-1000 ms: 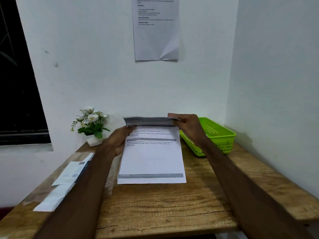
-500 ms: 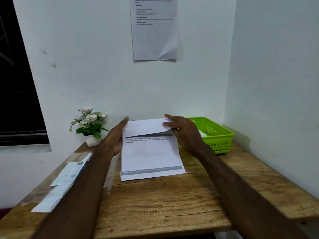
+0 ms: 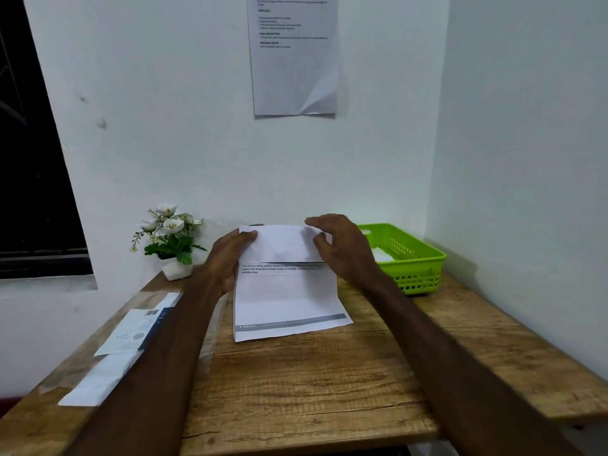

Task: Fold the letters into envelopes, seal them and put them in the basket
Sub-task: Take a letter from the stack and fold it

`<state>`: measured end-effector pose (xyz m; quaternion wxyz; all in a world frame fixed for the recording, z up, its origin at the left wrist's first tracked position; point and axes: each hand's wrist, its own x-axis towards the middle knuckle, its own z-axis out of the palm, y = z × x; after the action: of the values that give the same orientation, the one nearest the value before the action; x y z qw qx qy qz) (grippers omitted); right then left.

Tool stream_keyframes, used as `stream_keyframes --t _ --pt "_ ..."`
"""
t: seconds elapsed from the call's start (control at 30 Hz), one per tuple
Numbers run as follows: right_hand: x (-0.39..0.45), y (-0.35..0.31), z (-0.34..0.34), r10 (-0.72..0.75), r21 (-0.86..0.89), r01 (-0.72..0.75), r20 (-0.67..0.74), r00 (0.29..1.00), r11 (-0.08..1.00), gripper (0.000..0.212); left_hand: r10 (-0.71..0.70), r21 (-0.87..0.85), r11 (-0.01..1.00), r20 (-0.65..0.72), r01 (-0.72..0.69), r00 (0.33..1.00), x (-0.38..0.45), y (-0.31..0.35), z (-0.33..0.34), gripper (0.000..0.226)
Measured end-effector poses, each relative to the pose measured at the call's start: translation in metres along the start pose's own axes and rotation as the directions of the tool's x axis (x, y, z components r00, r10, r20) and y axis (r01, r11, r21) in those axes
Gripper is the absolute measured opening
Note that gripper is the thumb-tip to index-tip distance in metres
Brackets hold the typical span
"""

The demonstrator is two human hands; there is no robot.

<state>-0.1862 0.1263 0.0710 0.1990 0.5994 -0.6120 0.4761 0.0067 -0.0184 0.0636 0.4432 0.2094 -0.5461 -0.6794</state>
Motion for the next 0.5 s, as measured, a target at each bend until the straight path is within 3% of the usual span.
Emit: stream_keyframes --t 0.1,0.23,0.5 --pt "0.01 -0.022 0.008 -0.02 -0.028 0.021 0.031 0.999 0.999 0.029 0.058 0.05 0.997 0.022 -0.059 0.998 -0.002 0.001 0.007 0.031" --pt "0.024 -0.042 0.023 0.035 -0.158 -0.009 0.158 0.987 0.987 0.037 0.119 0.124 0.984 0.079 -0.128 0.99 -0.008 0.0 0.016 0.029" --pt "0.038 -0.048 0.029 0.138 -0.118 -0.112 0.238 0.961 0.987 0.048 0.186 0.159 0.969 0.037 -0.189 0.982 -0.01 0.002 0.019 0.031"
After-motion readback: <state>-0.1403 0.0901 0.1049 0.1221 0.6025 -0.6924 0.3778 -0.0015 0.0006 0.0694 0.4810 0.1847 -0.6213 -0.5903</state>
